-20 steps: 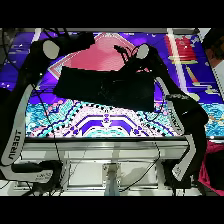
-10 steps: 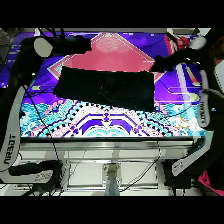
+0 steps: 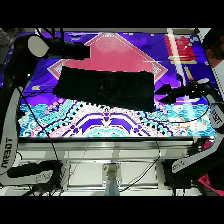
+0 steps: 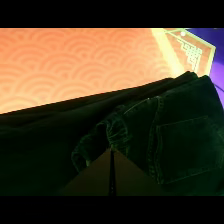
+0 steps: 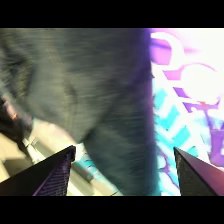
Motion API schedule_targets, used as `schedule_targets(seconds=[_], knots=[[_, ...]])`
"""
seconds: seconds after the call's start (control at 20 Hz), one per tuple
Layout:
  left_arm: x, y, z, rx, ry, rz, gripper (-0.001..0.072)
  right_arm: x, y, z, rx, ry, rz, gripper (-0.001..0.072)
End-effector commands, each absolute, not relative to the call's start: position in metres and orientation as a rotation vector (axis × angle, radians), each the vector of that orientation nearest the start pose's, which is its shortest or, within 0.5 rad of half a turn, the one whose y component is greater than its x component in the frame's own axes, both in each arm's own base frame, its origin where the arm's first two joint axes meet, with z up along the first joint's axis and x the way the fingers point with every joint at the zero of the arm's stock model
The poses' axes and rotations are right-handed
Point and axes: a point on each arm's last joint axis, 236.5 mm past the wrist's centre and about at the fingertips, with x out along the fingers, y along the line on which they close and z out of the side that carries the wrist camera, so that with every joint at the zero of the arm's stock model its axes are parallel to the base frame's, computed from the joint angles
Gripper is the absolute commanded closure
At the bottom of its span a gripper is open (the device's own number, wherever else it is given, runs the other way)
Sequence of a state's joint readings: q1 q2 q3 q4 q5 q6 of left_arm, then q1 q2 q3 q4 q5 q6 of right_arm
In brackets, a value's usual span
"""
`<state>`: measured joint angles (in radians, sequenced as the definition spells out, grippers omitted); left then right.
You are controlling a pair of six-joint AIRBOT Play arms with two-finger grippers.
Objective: Fold the clothes and pants, and hang the long-sleeved shirts on hangers.
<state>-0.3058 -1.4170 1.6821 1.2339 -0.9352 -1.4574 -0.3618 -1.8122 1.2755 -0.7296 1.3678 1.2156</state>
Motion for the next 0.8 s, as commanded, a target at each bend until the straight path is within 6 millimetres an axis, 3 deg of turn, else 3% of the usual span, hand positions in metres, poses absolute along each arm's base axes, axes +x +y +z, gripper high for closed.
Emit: schedule_targets(seconds=[0.0,0.1,0.15,0.2,0.3,0.45,0.6,0.75], knots=[[0.479,-0.218,0.2,-0.064,0.689,-0.531,0.0699,0.403,0.035,-0.116,0.878,1.514,0.314,0.0057],[0.479,-0.219,0.195,-0.063,0.701,-0.531,0.0699,0.401,0.06,-0.121,0.843,1.545,0.357,0.0063],[0.48,-0.219,0.19,-0.062,0.714,-0.53,0.0698,0.399,0.073,-0.124,0.813,1.559,0.381,0.0114],[0.481,-0.22,0.179,-0.061,0.745,-0.533,0.0698,0.398,0.082,-0.124,0.789,1.565,0.397,0.0215],[0.476,-0.225,0.145,-0.049,0.853,-0.544,0.0698,0.398,0.097,-0.121,0.764,1.572,0.425,0.0674],[0.466,-0.234,0.08,-0.034,1.046,-0.554,0.0699,0.4,0.091,-0.104,0.752,1.55,0.43,0.0677],[0.459,-0.26,0.02,-0.016,1.169,-0.573,0.0699,0.406,0.062,-0.068,0.774,1.473,0.385,0.0677],[0.448,-0.294,-0.031,-0.027,1.255,-0.572,0.07,0.392,0.024,-0.02,0.786,1.413,0.371,0.0677]])
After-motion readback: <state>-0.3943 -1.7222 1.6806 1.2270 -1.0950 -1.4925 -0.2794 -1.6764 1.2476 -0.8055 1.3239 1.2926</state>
